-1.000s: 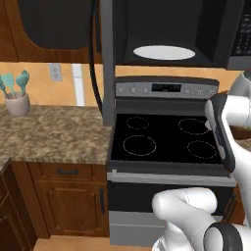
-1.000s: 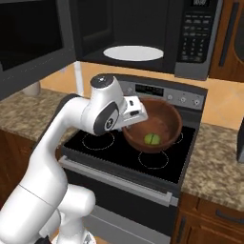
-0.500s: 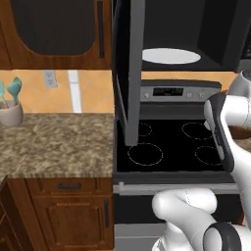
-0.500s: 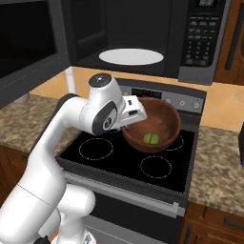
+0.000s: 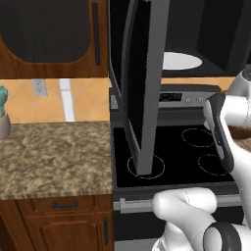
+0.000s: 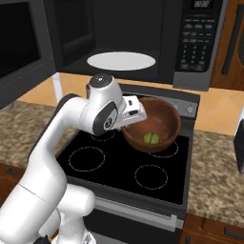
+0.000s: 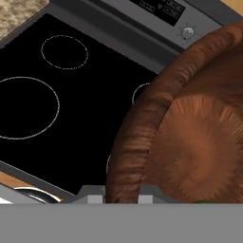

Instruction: Pick the lime from the sink and place it in the bowl. Then pick the bowl and place it in the microwave. Then close the microwave door and press the start button.

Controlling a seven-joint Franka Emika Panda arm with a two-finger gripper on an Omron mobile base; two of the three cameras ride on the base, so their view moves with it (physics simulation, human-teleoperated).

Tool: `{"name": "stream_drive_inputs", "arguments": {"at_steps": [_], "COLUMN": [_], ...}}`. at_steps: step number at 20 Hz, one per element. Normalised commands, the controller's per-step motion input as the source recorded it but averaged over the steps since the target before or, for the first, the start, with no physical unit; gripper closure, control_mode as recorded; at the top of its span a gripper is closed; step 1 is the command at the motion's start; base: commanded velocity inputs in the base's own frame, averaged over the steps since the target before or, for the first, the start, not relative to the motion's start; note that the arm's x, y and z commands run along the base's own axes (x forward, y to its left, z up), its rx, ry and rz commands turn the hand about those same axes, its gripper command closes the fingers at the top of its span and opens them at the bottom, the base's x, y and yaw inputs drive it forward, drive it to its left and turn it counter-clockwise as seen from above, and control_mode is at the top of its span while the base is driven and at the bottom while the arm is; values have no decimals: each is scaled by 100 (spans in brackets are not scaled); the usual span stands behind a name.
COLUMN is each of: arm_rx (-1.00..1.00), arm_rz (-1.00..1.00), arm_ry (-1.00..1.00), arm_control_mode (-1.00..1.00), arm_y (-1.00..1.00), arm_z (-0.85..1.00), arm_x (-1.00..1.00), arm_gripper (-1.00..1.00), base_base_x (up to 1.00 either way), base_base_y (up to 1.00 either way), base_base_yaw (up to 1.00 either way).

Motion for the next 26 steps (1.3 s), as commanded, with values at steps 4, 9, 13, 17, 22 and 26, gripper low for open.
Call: {"name": "stream_drive_inputs", "arguments": {"at_steps": [4,9,13,17,22,26], "arm_rx": [0,0,0,-6,-12,-9], "arm_rz": [0,0,15,38,24,17], "arm_ry": [0,0,-2,-4,-3,-3], "arm_control_mode": [100,100,-100,-100,-100,-100], "arm_y": [0,0,3,25,32,5], "arm_z": [0,0,-8,13,42,37], "arm_x": [0,0,21,-44,-92,-100], "arm_gripper": [100,100,100,100,100,100], "base_base_x": [51,51,17,0,0,0], "base_base_y": [21,15,0,0,0,0], "base_base_yaw": [-25,-18,0,0,0,0]}}
